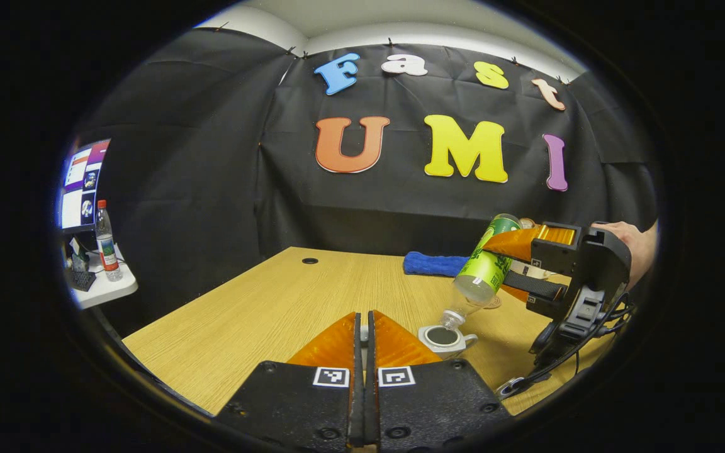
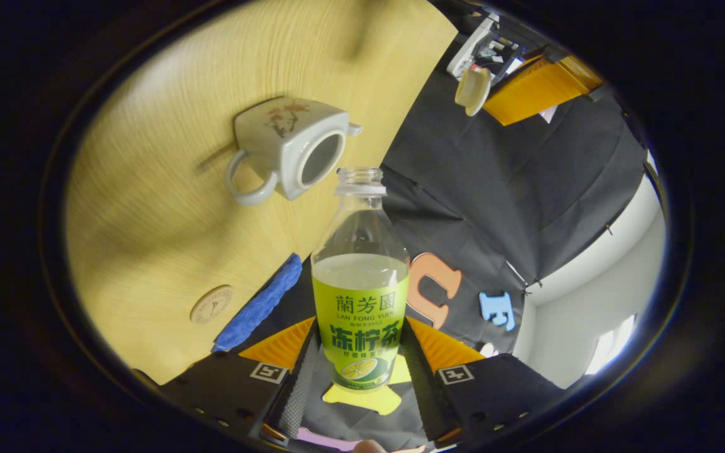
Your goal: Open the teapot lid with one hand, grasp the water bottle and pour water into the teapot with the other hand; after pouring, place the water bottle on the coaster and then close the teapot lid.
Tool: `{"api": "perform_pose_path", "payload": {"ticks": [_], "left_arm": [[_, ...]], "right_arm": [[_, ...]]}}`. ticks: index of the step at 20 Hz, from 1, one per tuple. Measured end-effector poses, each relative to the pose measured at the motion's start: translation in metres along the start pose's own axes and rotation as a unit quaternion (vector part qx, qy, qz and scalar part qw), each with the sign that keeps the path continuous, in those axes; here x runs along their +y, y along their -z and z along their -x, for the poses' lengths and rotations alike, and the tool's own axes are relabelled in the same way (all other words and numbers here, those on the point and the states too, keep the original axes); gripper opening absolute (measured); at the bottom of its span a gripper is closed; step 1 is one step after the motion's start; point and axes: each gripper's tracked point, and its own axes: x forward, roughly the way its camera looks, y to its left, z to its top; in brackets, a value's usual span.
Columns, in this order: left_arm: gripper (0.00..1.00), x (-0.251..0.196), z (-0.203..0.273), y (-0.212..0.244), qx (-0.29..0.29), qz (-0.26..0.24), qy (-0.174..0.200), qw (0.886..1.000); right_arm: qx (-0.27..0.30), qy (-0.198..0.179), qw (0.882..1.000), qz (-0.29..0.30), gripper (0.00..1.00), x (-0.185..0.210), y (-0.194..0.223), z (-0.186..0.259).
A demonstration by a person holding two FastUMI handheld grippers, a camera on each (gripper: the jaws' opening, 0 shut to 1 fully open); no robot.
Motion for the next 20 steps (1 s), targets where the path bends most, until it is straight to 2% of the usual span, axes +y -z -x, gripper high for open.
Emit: {"api": "perform_pose_path", "payload": {"ticks": [4,6,9,11,13,15,17,20], "left_arm": [[0.03,0.002,0.000,-0.001,-0.002,0.001,-0.003,1.000],[0.02,0.002,0.001,-0.002,-0.003,0.000,-0.004,1.000],[0.03,0.002,0.002,-0.003,-0.004,-0.002,-0.006,1.000],[0.03,0.003,0.002,-0.004,-0.005,-0.003,-0.007,1.000],[0.02,0.004,0.002,-0.005,-0.005,-0.003,-0.007,1.000],[0.03,0.004,0.002,-0.005,-0.007,-0.003,-0.007,1.000],[0.03,0.002,0.002,-0.006,-0.007,-0.003,-0.005,1.000],[0.03,-0.004,0.003,-0.006,-0.007,-0.001,0.001,1.000]], "right_arm": [[0.008,-0.026,0.997,-0.075,0.72,0.010,0.003,0.002],[0.015,-0.057,0.990,-0.126,0.72,0.023,0.004,0.004],[0.017,-0.057,0.983,-0.172,0.72,0.021,0.001,0.011],[0.021,-0.072,0.972,-0.223,0.72,0.028,0.003,0.013],[0.029,-0.094,0.950,-0.297,0.73,0.037,0.002,0.012],[0.036,-0.107,0.920,-0.375,0.73,0.038,0.002,0.015],[0.038,-0.116,0.882,-0.455,0.73,0.035,-0.001,0.023],[0.037,-0.133,0.815,-0.563,0.72,0.027,-0.003,0.031]]}}
